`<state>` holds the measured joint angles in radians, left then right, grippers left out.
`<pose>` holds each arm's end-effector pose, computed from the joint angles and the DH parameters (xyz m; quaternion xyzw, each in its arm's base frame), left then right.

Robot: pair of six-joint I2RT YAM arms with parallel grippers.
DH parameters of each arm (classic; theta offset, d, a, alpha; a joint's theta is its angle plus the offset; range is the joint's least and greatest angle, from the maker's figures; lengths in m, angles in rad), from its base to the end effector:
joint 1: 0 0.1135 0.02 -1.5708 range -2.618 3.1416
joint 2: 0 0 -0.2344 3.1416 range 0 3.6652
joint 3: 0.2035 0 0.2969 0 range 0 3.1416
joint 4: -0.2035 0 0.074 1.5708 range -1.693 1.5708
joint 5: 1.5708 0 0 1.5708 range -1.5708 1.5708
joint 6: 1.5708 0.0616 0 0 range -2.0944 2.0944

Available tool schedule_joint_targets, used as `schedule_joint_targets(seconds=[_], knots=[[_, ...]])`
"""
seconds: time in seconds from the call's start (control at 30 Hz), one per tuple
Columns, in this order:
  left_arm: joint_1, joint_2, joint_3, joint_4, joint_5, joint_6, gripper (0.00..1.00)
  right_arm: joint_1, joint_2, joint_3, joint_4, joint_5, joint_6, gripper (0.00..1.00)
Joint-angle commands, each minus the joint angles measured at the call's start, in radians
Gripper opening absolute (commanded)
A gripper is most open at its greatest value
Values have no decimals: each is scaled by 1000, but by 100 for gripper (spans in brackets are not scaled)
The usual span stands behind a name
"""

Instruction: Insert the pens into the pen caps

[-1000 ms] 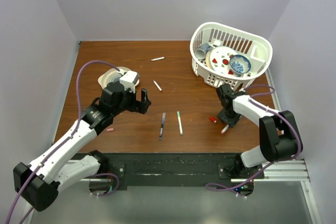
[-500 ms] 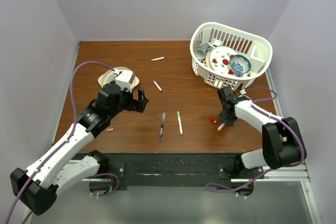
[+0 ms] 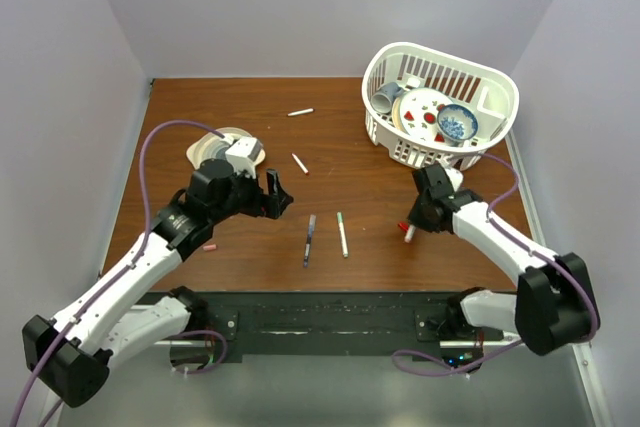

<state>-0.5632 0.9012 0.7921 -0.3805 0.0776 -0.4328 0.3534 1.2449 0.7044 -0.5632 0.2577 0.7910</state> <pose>0.2423 -0.1587 0.2616 0.0757 0.8536 -0.2749 0.4359 0.2731 0.0840 0.1181 0.2385 0.9353 0.0192 0.2606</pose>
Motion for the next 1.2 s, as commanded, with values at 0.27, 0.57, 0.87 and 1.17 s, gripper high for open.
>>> schedule_joint_targets(seconds=[0.27, 0.57, 0.87, 1.17], knots=[[2, 197, 18, 343, 329, -242, 84, 430, -79, 121, 408, -313, -49, 0], [-20, 246, -13, 422, 349, -271, 74, 645, -33, 173, 543, -259, -33, 0], [-30, 208, -39, 336, 300, -313, 68, 710, -48, 188, 523, -158, -42, 0], [-32, 174, -85, 367, 312, -352, 65, 723, -68, 178, 526, -84, -22, 0]])
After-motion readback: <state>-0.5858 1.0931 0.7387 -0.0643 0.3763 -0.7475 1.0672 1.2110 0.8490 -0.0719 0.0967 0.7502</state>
